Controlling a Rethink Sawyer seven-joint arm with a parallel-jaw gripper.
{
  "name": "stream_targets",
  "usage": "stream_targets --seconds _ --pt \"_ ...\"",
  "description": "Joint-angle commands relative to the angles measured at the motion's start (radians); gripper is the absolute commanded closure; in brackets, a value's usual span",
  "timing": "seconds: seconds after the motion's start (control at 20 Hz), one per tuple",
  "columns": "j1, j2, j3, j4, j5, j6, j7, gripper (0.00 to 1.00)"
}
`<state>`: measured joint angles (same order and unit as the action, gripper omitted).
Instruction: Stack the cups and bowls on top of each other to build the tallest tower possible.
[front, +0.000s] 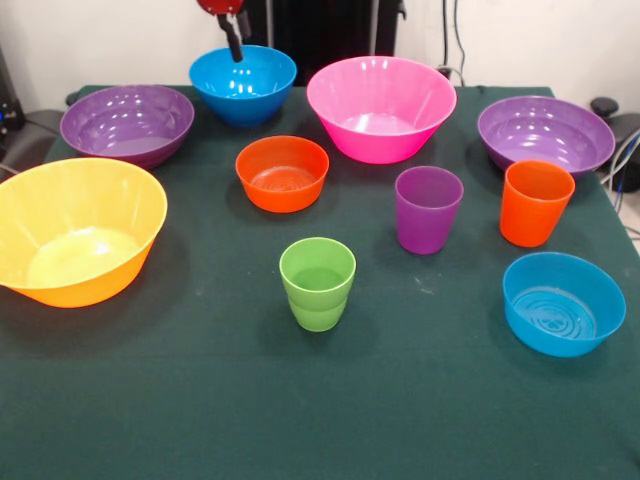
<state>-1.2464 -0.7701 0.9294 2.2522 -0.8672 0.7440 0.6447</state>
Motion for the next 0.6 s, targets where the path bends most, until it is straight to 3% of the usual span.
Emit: stream_targets --seconds 0.05,0.2,0.6 --pt "0.041 -0.004 0.007 -0.066 -0.097 0.035 -0.138 0.00" --pt "0.041 0.050 -0.049 -0.091 -0.157 0.055 -0.150 0.00" --pt "0.031 0.147 -0.109 -0.133 -0.249 0.039 -0.155 0.00"
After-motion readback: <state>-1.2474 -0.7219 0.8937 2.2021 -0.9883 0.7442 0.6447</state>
